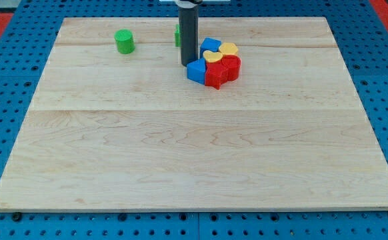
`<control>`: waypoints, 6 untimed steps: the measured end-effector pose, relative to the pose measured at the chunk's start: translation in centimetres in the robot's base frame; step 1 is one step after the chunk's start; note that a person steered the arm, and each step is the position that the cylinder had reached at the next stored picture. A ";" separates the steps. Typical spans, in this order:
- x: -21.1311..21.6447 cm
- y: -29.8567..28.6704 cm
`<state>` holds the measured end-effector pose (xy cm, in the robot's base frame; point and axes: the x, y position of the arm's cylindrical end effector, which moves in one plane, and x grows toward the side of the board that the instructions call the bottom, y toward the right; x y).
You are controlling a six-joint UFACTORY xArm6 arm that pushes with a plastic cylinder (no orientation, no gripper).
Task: Push the green circle slightly up
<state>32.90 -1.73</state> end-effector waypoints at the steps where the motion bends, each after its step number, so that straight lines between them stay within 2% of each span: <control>1: 0.0 -3.9; 3: -1.2 -11.8; 4: -4.3 -14.3; 6: -7.0 -15.4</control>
